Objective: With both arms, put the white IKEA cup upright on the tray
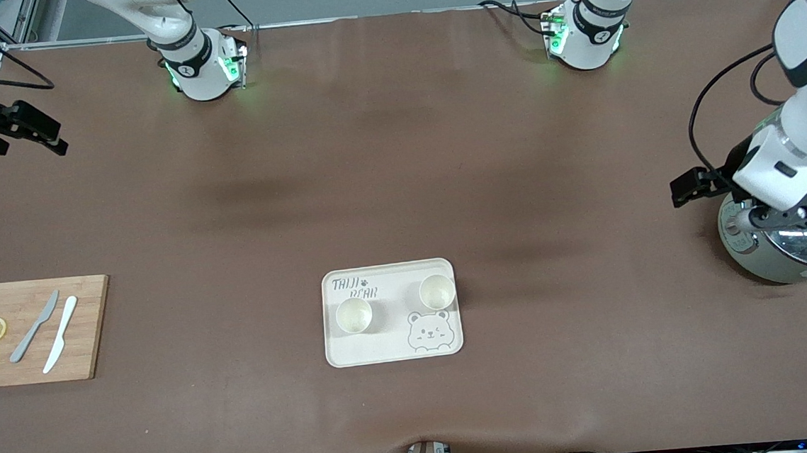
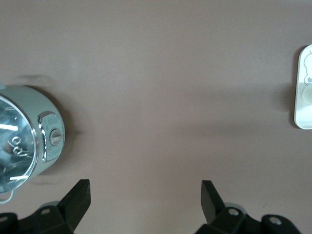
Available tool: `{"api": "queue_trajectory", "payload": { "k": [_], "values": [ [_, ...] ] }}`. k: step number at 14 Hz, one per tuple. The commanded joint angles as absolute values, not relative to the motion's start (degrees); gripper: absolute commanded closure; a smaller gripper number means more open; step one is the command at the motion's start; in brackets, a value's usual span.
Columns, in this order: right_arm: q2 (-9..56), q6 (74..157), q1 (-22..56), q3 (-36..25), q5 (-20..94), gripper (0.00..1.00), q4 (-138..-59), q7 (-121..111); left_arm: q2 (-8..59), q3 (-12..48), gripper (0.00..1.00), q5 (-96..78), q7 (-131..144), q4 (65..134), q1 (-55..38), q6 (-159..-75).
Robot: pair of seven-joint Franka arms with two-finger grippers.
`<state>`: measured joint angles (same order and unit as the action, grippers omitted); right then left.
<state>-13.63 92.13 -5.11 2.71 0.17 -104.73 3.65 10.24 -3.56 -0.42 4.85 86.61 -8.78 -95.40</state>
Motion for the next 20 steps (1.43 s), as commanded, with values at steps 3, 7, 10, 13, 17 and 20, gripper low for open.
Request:
{"api": "queue_trajectory", "payload": {
  "k": [3, 7, 10, 13, 17, 20],
  "values": [
    [-12.66, 92.02, -5.89, 3.87, -1.14, 0.00, -103.19, 3.60, 6.42, -3.25, 0.00, -0.18, 4.83, 87.11, -6.77, -94.31],
    [-11.43, 91.93, -7.03, 3.87, -0.79, 0.00, -100.90, 3.69, 6.68, -3.25, 0.00, 0.53, 4.92, 82.36, -6.86, -91.68],
    [-10.64, 92.02, -7.29, 3.87, -0.79, 0.00, -100.64, 3.60, 6.59, -3.34, 0.00, 0.09, 4.92, 80.86, -6.77, -89.92],
    [-9.93, 92.63, -8.00, 3.87, -0.70, 0.00, -100.28, -2.87, 6.33, -3.16, 0.00, 0.00, 4.92, 80.77, -6.77, -89.21],
    [-9.05, 92.72, -8.00, 3.87, -0.70, 0.00, -100.20, -3.34, 5.37, -2.81, 0.00, 0.27, 4.92, 80.77, -6.77, -88.95],
    [-8.61, 92.46, -7.91, 3.87, -0.70, 0.00, -99.85, -3.34, 4.83, -2.55, 0.00, 0.00, 4.83, 80.77, -6.77, -88.86]
  ]
}}
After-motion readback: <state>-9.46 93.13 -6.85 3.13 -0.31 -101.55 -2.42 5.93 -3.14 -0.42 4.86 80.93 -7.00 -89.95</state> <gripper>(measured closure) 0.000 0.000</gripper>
